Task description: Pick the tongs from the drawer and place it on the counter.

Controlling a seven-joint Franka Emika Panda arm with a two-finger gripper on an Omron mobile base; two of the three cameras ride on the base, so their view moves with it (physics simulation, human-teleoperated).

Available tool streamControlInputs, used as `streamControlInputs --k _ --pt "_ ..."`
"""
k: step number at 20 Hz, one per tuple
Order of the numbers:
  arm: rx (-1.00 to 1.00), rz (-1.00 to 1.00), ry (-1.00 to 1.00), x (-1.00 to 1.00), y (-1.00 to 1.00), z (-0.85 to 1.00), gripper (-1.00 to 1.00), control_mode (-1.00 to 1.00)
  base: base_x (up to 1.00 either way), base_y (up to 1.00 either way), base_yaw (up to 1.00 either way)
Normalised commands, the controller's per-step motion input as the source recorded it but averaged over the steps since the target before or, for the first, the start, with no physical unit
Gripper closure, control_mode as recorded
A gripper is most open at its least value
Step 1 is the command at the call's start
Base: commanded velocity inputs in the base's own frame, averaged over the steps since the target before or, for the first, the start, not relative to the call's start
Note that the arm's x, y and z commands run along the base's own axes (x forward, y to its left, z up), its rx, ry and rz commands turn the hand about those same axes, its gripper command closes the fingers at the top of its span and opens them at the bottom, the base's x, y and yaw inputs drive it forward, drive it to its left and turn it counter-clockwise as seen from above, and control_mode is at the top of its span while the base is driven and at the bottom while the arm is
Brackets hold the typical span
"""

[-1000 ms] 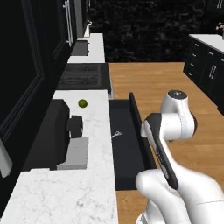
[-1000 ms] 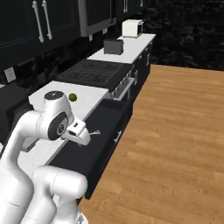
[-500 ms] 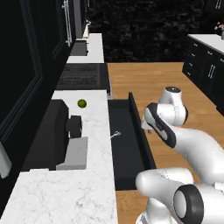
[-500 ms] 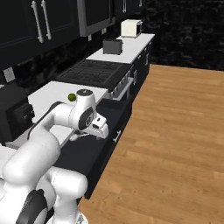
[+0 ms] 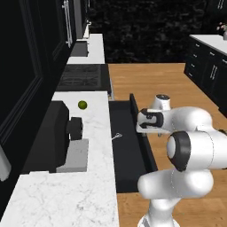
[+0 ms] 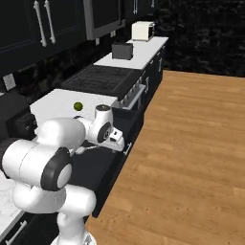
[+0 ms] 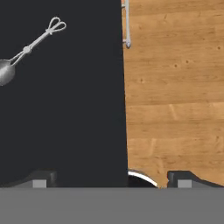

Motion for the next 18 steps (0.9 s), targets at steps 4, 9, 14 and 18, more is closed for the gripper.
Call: streamControlInputs --k 4,9,14,18 --pt "0.0 0.0 0.0 0.7 -0.01 -0.67 -1.0 -1.0 0.0 0.0 0.0" --pt "0.0 0.01 0.0 0.53 -0.25 -0.62 -1.0 -1.0 0.0 0.0 0.0" --pt "0.0 0.0 0.0 0.4 -0.27 -0.75 -1.0 -1.0 0.0 0.0 0.0" --pt "0.0 0.01 -0.01 0.29 -0.31 -0.87 -1.0 -1.0 0.0 0.0 0.0"
